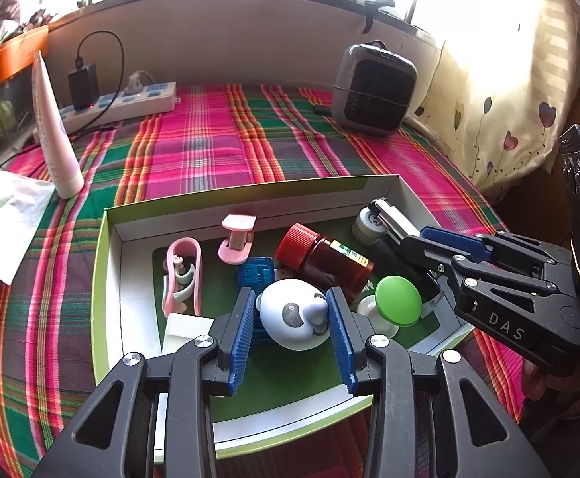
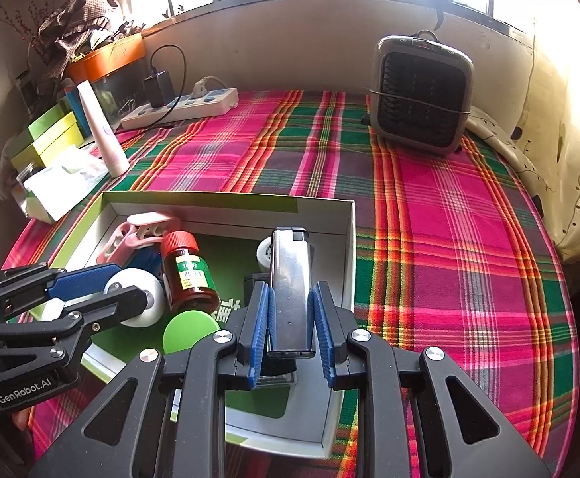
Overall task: Organize rigid objects
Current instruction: 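Lower the white face object and grey device into the box and open both grippers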
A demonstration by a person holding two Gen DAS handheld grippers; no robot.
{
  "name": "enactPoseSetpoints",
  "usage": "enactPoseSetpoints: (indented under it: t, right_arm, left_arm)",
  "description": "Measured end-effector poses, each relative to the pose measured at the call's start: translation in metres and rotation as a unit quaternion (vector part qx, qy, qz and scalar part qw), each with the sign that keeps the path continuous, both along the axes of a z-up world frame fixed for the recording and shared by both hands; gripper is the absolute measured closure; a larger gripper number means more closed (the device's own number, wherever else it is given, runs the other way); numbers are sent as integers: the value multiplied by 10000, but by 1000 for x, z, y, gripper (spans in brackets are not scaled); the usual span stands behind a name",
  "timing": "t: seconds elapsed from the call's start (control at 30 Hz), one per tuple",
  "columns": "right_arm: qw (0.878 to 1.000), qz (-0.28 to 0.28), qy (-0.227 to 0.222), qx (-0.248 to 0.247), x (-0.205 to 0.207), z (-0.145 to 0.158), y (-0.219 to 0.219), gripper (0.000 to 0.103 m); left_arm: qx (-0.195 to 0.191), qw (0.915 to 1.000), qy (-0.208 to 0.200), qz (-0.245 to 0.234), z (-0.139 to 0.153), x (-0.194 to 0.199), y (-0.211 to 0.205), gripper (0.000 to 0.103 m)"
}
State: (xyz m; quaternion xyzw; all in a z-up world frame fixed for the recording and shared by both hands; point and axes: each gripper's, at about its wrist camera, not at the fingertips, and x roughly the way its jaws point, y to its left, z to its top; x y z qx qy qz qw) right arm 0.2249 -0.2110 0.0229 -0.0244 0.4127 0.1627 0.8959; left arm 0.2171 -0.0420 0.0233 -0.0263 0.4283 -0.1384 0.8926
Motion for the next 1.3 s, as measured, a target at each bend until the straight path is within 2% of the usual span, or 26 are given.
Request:
enactPoseSetpoints:
  t: [0.97, 1.1, 1.3]
  right_arm:
    - [9999, 9, -121, 114, -8, 4, 0, 79]
    - [9997, 14, -169, 168, -13, 7, 0, 71]
    - [9995, 16, -248, 218, -23, 11, 2, 70]
  left_arm:
    - [-10, 10000, -7, 21, 2, -2, 2, 67]
    - [2, 10000, -70, 28, 7, -8, 2, 67]
    - [50, 9999, -115, 72, 13, -20, 1, 64]
